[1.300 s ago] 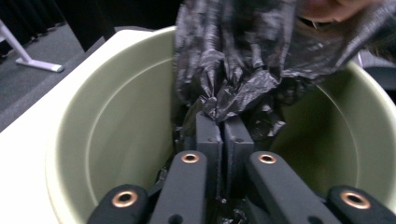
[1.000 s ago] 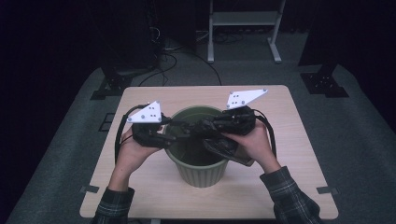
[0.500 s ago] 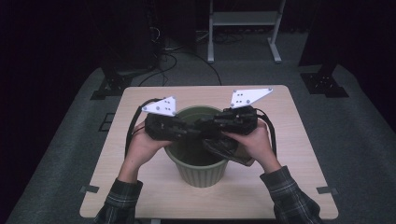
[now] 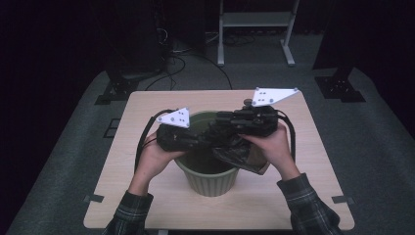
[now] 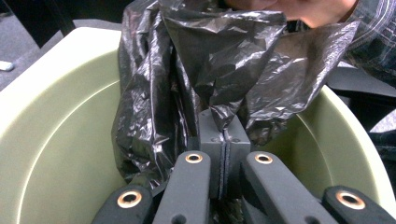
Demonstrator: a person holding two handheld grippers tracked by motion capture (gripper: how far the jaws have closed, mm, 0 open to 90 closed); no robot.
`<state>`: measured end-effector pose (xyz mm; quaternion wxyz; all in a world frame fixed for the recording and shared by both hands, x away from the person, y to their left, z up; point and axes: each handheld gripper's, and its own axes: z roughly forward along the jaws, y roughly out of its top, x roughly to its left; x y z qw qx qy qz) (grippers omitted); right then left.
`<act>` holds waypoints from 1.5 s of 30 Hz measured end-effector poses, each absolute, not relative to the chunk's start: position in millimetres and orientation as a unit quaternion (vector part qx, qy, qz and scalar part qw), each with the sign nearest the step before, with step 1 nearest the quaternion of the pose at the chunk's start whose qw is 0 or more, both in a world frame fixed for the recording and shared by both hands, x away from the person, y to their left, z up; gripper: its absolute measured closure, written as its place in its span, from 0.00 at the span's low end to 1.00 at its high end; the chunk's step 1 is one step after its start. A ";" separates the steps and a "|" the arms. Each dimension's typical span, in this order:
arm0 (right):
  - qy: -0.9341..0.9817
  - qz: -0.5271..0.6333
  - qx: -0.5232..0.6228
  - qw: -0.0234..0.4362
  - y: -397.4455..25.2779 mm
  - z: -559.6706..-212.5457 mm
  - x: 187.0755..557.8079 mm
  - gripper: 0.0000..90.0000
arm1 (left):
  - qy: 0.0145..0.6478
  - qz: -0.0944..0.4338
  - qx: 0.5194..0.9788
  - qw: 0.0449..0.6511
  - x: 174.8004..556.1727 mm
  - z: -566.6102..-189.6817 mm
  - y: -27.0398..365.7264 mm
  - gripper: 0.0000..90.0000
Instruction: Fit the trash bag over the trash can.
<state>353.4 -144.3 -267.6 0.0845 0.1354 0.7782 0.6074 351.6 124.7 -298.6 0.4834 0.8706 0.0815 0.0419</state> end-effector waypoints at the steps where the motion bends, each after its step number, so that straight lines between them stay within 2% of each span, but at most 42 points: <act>1: 0.778 0.607 0.139 0.088 -151.4 -266.8 351.5 0.81 | 0.085 0.042 0.870 0.484 352.3 -298.8 126.3 0.99; 5: 0.784 0.592 0.153 0.108 -184.9 -270.2 341.8 0.72 | 0.090 0.043 0.867 0.488 352.7 -299.0 131.6 0.99; 10: 0.790 0.570 0.180 0.137 -213.4 -281.6 338.4 0.67 | 0.092 0.041 0.867 0.489 352.4 -299.7 136.0 0.99; 12: 0.790 0.566 0.187 0.141 -218.0 -285.4 341.0 0.69 | 0.092 0.040 0.867 0.488 352.0 -300.3 136.8 0.99; 13: 0.791 0.562 0.194 0.143 -218.7 -287.2 343.2 0.76 | 0.091 0.040 0.867 0.488 351.7 -300.9 136.9 0.99; 14: 0.793 0.561 0.195 0.139 -218.7 -288.9 346.2 0.87 | 0.090 0.039 0.868 0.487 351.3 -301.3 136.9 0.99; 16: 0.793 0.561 0.196 0.132 -214.7 -291.5 352.2 1.00 | 0.088 0.037 0.869 0.485 350.0 -302.9 136.8 0.99; 24: 0.784 0.586 0.183 0.093 -189.0 -290.9 367.0 1.00 | 0.091 0.032 0.864 0.493 348.8 -306.5 138.6 0.99; 29: 0.772 0.603 0.182 0.081 -179.5 -282.9 373.2 1.00 | 0.077 0.027 0.876 0.475 348.6 -309.9 124.1 0.99; 33: 0.786 0.592 0.165 0.069 -153.4 -277.3 377.4 1.00 | 0.075 0.038 0.880 0.468 347.9 -310.5 116.3 0.97; 34: 0.792 0.585 0.162 0.068 -147.9 -278.3 377.9 1.00 | 0.079 0.039 0.878 0.470 348.2 -310.4 116.4 0.95; 35: 0.797 0.578 0.162 0.069 -144.2 -279.4 378.6 1.00 | 0.085 0.051 0.876 0.471 348.3 -310.3 116.7 0.88; 36: 0.802 0.570 0.163 0.069 -140.1 -281.5 379.6 1.00 | 0.088 0.063 0.877 0.469 347.7 -310.0 117.5 0.74; 37: 0.803 0.569 0.163 0.067 -138.7 -283.0 380.8 1.00 | 0.092 0.064 0.874 0.473 346.3 -309.9 119.7 0.68; 38: 0.803 0.570 0.165 0.065 -138.3 -284.2 381.8 1.00 | 0.093 0.065 0.872 0.475 345.8 -309.6 120.9 0.55; 41: 0.802 0.571 0.166 0.064 -139.1 -284.5 382.4 1.00 | 0.103 0.100 0.862 0.486 340.7 -303.5 131.7 0.33; 42: 0.802 0.570 0.165 0.064 -139.1 -284.5 382.4 1.00 | 0.107 0.102 0.858 0.492 339.0 -300.2 136.4 0.29; 45: 0.805 0.566 0.166 0.065 -138.4 -285.3 382.4 1.00 | 0.108 0.108 0.842 0.518 334.4 -285.5 152.4 0.28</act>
